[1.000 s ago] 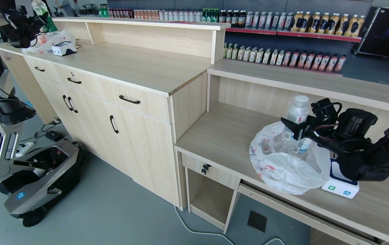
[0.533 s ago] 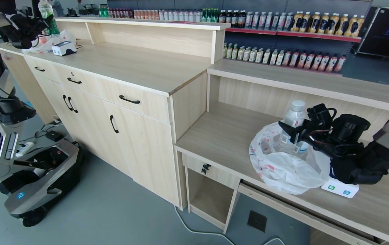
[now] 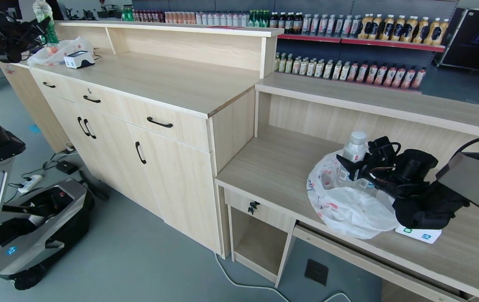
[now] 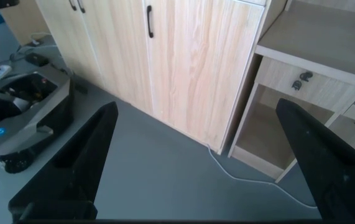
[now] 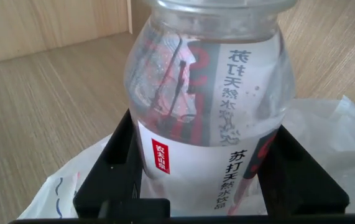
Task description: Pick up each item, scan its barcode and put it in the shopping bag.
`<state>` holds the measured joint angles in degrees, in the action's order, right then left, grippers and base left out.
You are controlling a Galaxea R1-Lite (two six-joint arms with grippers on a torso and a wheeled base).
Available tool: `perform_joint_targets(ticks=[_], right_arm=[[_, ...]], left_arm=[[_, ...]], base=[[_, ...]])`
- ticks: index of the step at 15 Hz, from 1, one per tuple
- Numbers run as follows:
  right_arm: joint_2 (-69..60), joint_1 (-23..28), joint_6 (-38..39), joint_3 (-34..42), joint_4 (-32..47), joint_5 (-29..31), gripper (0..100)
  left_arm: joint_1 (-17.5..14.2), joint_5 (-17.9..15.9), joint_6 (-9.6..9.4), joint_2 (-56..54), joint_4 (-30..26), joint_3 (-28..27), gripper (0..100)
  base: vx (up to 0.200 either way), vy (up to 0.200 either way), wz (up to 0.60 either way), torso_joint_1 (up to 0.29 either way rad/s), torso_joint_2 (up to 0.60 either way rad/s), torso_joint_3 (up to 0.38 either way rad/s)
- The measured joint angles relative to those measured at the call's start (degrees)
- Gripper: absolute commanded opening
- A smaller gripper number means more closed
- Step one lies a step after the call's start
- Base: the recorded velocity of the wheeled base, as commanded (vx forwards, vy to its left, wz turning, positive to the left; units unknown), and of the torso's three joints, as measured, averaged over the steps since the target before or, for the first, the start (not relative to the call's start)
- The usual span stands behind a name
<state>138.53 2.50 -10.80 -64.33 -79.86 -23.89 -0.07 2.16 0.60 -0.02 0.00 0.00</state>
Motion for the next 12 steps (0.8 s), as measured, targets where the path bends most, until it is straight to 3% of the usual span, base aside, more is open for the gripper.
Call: perform_joint_targets(ticks=[12], right_arm=[[9.98,-1.34,3.33,-10.75,-1.87,-0.09,0]], left_arm=[[-0.02,0.02,0.00,0.00,0.00,0.00,100]], base=[[0.000,0.000,0.00,0.000,0.00,0.000]])
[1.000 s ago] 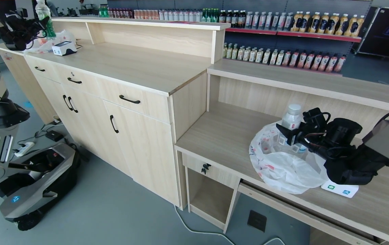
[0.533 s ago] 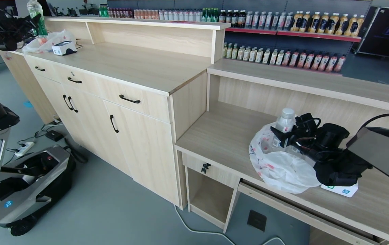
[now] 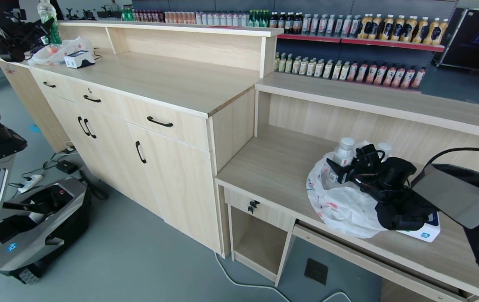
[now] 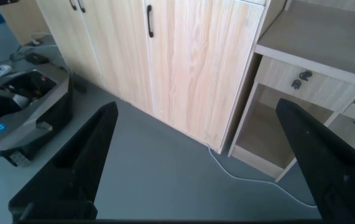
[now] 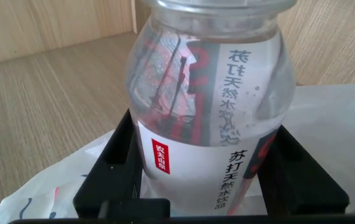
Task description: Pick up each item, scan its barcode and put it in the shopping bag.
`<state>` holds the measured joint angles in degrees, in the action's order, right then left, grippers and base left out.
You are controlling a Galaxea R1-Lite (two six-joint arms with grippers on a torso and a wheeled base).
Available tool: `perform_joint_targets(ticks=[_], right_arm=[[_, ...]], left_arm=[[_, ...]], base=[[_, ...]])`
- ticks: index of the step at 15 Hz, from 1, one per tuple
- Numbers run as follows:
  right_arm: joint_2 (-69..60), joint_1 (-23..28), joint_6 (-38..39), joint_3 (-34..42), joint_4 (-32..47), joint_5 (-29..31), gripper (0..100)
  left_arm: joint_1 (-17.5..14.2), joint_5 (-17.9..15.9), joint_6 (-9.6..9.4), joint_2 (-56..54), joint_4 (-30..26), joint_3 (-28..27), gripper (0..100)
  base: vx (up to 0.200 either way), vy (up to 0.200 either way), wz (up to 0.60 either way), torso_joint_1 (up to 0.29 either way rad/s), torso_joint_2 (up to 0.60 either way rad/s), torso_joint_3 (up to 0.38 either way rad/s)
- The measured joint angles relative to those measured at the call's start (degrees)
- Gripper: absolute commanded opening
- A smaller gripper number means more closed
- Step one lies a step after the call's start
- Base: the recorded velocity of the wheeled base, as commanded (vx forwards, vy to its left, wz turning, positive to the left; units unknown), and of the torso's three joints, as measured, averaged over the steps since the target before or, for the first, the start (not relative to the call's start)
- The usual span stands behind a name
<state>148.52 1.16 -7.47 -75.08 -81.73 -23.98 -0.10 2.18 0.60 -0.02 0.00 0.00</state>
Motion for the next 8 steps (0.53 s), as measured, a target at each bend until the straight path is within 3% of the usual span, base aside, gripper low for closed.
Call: perform_joint_targets(ticks=[8], right_arm=[[3.05,-0.37,0.45,-1.90,-0.82,0.00,0]], left_arm=[[0.02,0.00,-0.02,0.00,0.00,0.00,100]], base=[[0.000,0.000,0.00,0.000,0.00,0.000]])
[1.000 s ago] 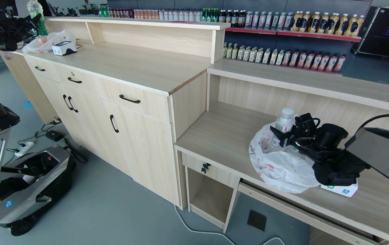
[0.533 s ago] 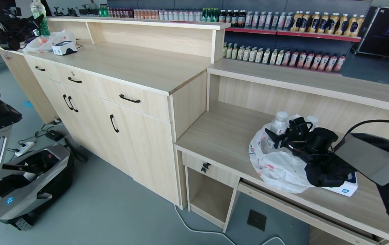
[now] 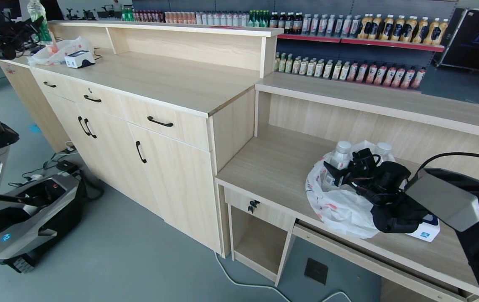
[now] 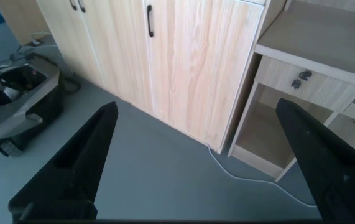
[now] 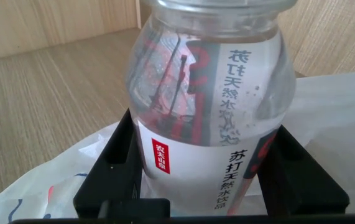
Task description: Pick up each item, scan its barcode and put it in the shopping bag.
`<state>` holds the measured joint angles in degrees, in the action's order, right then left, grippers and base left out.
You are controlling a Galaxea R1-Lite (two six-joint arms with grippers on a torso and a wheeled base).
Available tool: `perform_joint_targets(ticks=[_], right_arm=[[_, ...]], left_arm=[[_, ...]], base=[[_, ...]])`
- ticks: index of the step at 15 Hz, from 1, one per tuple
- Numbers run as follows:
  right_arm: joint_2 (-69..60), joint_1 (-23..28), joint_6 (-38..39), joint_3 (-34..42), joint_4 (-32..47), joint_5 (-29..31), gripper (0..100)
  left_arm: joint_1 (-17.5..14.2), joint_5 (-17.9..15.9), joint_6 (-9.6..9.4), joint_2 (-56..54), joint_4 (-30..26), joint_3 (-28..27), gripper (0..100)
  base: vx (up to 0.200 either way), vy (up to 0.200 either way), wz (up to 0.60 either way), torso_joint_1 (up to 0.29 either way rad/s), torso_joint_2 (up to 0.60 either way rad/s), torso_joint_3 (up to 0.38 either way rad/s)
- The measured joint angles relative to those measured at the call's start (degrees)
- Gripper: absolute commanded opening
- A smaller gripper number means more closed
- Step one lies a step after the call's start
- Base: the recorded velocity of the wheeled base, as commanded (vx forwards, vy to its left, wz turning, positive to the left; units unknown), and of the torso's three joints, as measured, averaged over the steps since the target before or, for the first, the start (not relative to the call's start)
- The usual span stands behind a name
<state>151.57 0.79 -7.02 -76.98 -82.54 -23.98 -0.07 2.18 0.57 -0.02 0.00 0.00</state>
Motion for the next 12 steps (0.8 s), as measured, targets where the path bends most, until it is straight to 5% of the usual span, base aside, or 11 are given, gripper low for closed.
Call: perform_joint_targets(ticks=[12], right_arm=[[-0.51,0.78,-0.59,4.11,-1.84,0.34,0]], left_arm=[[0.00,0.00,0.02,0.00,0.00,0.00,100]], base=[[0.000,0.000,0.00,0.000,0.00,0.000]])
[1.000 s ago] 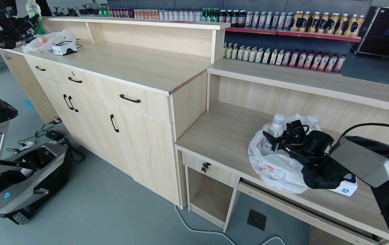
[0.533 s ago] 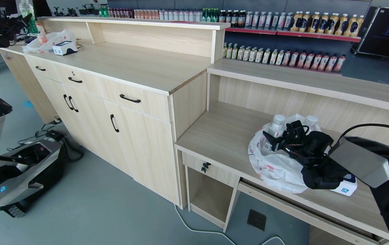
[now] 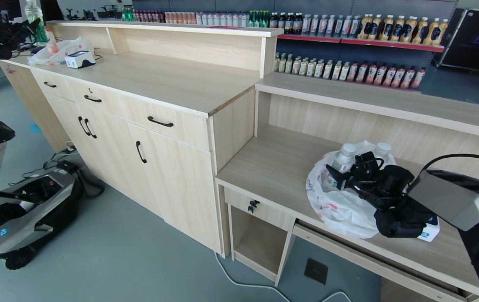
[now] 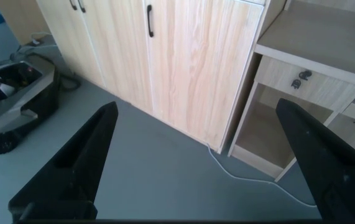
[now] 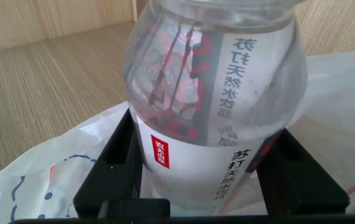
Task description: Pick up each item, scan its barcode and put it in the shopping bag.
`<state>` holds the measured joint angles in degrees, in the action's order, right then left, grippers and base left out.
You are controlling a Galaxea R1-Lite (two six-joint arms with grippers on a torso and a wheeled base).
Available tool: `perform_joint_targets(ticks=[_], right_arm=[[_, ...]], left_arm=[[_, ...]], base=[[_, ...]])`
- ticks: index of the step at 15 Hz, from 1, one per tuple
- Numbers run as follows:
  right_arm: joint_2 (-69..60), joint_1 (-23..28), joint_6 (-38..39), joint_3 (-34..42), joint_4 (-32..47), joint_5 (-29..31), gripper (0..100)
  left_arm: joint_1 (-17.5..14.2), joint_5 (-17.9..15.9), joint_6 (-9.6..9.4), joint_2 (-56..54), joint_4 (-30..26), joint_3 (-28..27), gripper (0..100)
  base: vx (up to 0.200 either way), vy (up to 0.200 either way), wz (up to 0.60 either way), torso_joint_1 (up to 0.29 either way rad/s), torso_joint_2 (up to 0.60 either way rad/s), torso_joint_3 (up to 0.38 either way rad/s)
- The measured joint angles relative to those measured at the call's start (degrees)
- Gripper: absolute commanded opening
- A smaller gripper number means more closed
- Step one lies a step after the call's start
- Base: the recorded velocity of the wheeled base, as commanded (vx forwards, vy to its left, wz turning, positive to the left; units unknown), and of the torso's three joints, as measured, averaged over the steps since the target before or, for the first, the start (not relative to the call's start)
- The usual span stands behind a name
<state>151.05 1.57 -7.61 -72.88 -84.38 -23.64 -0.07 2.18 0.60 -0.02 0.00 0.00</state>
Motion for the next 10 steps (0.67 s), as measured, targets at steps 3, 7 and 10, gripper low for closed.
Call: perform_joint_targets(ticks=[3,7,10], right_arm=[[-0.41,0.57,0.00,0.41,0.28,-0.04,0],[-1.91,0.84,0.11,1.21,0.95,0.00,100],[-4.55,0.90,0.44,2.49,0.95,-0.41,100]], left_arm=[[0.00,0.00,0.00,0.00,0.00,0.00,100],[0.00,0.00,0.00,0.00,0.00,0.00,100],[0.00,0.00,-0.02,0.00,0.00,0.00,100]], base=[[0.000,0.000,0.00,0.000,0.00,0.000],[0.000,0.000,0.00,0.000,0.00,0.000],[0.000,0.000,0.00,0.000,0.00,0.000]])
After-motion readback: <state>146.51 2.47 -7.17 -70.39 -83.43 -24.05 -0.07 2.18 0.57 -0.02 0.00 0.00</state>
